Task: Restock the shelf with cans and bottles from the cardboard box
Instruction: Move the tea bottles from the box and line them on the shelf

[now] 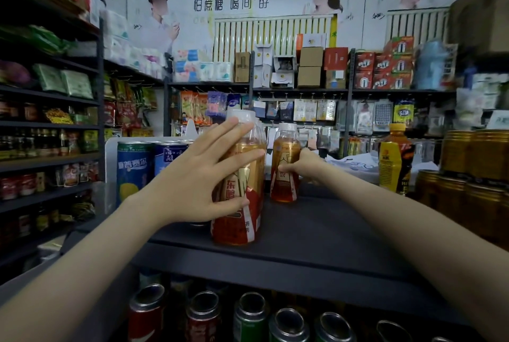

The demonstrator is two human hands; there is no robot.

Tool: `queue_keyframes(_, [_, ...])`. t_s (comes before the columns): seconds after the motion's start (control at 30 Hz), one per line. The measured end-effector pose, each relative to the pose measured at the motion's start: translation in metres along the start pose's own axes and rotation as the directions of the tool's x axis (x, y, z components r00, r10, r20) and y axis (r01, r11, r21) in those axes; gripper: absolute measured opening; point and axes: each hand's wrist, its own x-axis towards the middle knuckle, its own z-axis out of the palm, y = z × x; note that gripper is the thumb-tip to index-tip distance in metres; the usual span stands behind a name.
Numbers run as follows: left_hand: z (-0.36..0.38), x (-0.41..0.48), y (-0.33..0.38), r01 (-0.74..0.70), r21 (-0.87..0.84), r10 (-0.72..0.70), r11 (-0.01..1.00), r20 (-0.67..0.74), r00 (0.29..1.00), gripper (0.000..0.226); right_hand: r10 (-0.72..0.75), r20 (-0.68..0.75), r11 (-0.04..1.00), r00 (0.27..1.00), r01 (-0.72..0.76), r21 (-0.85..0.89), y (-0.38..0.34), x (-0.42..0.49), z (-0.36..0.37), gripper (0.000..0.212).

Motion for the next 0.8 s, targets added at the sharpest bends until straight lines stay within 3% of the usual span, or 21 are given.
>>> queue_keyframes(0.27, [0.001, 0.0, 0.0, -0.029, 0.001, 0.029, 1.0, -0.029, 0.999, 0.063, -0.002, -0.057, 0.998, 0.998, -0.002, -0.069, 0.001, 0.006, 0.009, 0.04])
queue_keyframes(0.53, [0.002, -0.001, -0.004, -0.064, 0.035, 0.065, 0.997, -0.029, 0.997, 0.063, 0.028, -0.093, 0.988, 0.995, -0.042, -0.15, -0.006, -0.002, 0.008, 0.036])
queue_keyframes(0.7, [0.012, -0.008, 0.003, -0.038, -0.004, 0.037, 0.999, -0.082, 0.996, 0.056, -0.119, -0.205, 0.947, 0.971, 0.049, -0.319, -0.015, -0.026, 0.007, 0.057])
queue_keyframes(0.8, [0.016, -0.016, 0.016, 0.035, -0.027, -0.038, 0.999, -0.131, 0.991, 0.052, -0.189, -0.179, 0.902, 0.965, 0.099, -0.42, -0.016, -0.055, 0.009, 0.057])
